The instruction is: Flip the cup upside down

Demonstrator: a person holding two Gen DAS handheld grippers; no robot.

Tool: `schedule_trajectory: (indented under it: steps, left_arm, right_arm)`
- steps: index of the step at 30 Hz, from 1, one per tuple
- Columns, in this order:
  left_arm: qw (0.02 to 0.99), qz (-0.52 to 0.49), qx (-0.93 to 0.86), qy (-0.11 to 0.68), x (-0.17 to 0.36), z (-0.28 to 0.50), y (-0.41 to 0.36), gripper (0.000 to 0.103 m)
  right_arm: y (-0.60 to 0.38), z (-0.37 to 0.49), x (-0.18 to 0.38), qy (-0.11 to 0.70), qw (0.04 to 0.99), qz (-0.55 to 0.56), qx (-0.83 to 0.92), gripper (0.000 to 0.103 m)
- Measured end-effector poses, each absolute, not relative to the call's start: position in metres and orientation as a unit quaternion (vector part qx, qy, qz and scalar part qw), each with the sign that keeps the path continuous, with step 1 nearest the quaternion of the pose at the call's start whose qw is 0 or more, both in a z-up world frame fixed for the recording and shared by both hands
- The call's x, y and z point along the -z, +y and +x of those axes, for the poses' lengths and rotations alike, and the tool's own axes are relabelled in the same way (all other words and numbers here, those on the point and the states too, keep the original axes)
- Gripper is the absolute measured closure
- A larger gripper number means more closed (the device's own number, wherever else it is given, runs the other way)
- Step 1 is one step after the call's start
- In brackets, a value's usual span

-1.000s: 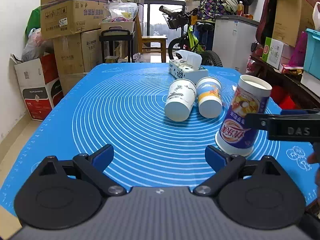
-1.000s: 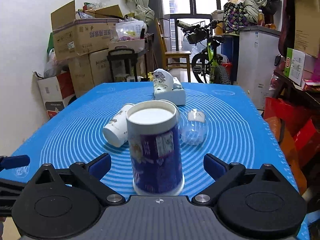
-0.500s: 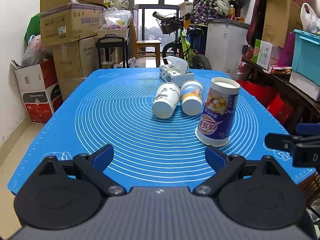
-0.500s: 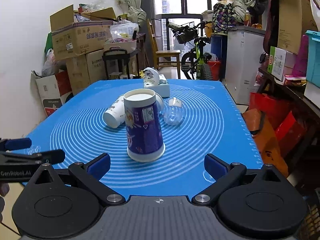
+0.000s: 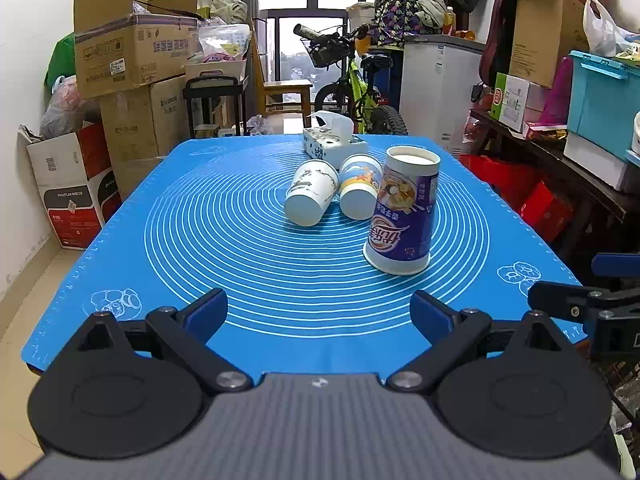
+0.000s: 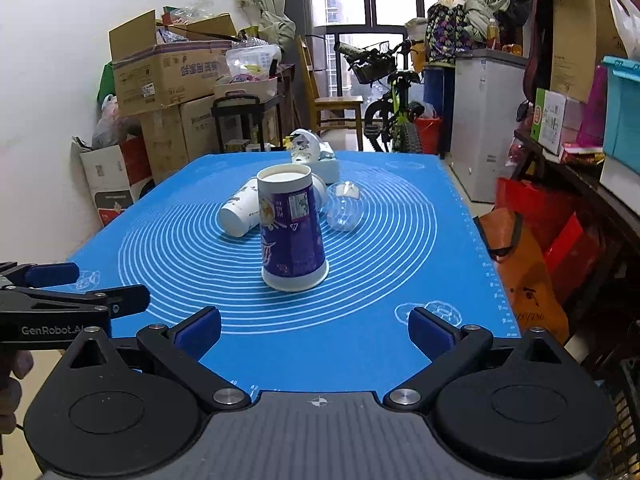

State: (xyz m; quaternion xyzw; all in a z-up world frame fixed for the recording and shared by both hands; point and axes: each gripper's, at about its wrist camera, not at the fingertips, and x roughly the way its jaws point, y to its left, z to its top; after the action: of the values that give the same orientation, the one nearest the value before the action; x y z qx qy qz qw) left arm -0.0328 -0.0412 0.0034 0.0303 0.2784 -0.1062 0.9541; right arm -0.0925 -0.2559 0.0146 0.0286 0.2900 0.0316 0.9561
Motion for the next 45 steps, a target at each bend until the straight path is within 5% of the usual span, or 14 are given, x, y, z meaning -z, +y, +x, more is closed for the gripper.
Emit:
schedule_trajectory:
  steps: [45]
  left_arm:
    - [0.954,0.036,0.109,0.277,-0.0039,-0.0407,-0.0463,0.006]
  right_arm:
    - [-0.2547,-0.1016,-0.0136,0.289,0.956,0.022,-0.040,0.004]
